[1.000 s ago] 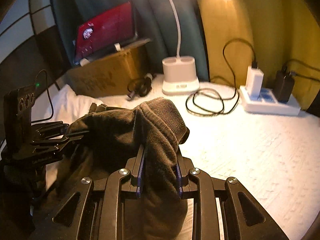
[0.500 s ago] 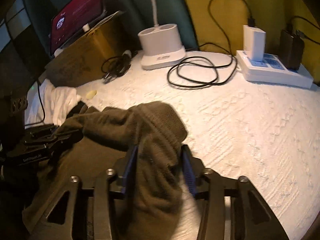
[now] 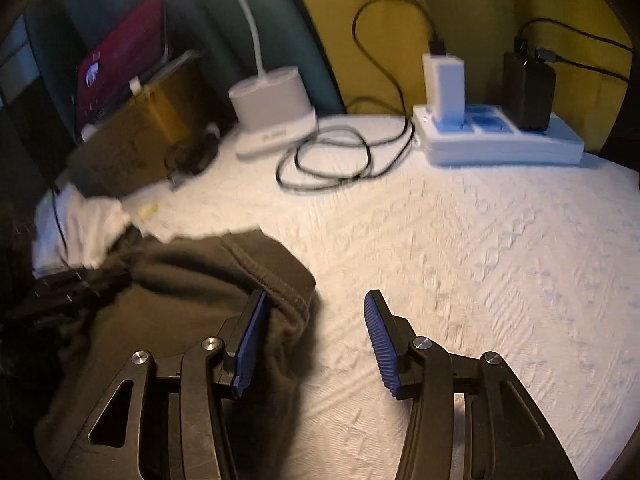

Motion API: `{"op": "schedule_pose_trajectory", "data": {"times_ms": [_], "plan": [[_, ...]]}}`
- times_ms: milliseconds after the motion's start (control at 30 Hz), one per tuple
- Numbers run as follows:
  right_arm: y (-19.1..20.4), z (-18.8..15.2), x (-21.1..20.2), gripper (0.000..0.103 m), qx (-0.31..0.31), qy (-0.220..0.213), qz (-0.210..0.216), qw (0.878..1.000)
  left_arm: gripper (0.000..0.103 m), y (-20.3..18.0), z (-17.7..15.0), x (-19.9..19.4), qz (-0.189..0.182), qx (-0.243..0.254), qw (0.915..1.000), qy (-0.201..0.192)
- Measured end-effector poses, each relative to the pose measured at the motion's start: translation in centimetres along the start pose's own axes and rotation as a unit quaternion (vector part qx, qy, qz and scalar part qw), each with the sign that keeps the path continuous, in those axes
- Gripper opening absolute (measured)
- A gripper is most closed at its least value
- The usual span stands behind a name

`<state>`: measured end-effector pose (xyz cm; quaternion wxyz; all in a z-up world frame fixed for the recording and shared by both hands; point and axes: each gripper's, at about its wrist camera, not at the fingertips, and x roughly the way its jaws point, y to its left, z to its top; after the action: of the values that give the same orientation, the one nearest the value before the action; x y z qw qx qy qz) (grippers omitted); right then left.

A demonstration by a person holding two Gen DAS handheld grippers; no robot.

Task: Fold small clothes
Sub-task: 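Lower the folded shirt onto the bedspread and open the right gripper, then press the folded shirt flat with the left gripper and release it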

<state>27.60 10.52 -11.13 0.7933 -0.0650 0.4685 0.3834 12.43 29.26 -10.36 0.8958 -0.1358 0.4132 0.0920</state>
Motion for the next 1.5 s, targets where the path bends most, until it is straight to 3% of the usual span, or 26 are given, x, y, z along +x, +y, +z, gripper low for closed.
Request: {"op": "schedule_pose_trajectory", "data": {"times_ms": [267,400,600,1033,1200,1500], "plan": [[0.2,-0.2,-0.3,0.057,-0.014,0.002,-0.032,0.999,0.041,0.1,0.1,-0.5,0.010,-0.002,0.9999,-0.004],[0.2,-0.6,-0.7,0.057,-0.016,0.004,-0.051,0.999,0.041,0.0,-0.1,-2.0,0.040,0.007,0.9990,-0.017],[0.0,-1.6,-1.6,0.058,-0.010,0.010,-0.067,0.998,0.041,-1.7,-0.6,-3.1,0.103,0.066,0.9922,-0.021],[-0.2,-3.8,-5.6,0.058,0.003,-0.005,-0.077,0.997,0.041,-4.9,-2.8,-6.5,0.079,0.076,0.9937,-0.025],[0.5,-5.5,-7.0,0.058,0.006,-0.013,-0.072,0.997,0.041,-6.3,-4.1,-7.4,0.015,0.047,0.9984,-0.027],[5.6,-10.0,-6.6,0.058,-0.034,0.005,-0.029,0.999,0.041,-6.8,-8.1,-6.5,0.046,0.062,0.9968,0.019]]}}
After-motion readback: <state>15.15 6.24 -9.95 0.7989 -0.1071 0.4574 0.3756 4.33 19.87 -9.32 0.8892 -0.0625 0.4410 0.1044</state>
